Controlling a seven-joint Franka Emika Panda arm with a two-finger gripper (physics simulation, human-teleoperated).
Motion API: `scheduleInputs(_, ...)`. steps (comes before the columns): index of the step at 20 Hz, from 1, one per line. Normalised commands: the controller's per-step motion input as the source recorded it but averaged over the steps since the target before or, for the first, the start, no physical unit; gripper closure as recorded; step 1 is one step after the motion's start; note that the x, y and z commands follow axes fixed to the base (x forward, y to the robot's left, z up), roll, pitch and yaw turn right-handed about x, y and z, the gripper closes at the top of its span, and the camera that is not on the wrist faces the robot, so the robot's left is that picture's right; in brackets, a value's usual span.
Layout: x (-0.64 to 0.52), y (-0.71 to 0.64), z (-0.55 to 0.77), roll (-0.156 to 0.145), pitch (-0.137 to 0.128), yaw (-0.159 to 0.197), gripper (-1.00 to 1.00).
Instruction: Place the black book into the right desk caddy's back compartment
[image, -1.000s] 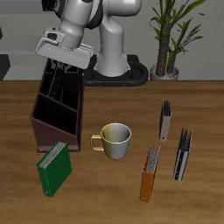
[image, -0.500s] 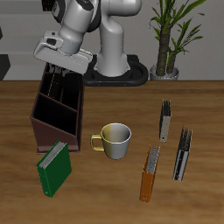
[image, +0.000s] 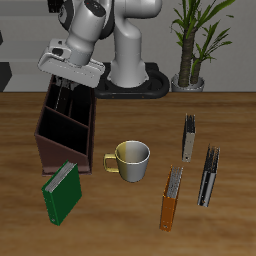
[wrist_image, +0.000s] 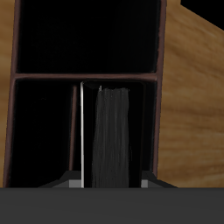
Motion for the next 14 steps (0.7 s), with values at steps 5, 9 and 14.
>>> scheduleInputs(5, 0.1, -0.06, -0.16, -0.013, 0.084, -0.028, 1.0)
scheduleInputs(9, -0.02, -0.03, 0.01, -0.002, 0.042, -0.022, -1.0)
scheduleInputs(14, -0.01, 0.01, 0.04, 0.007, 0.001, 0.002, -1.0)
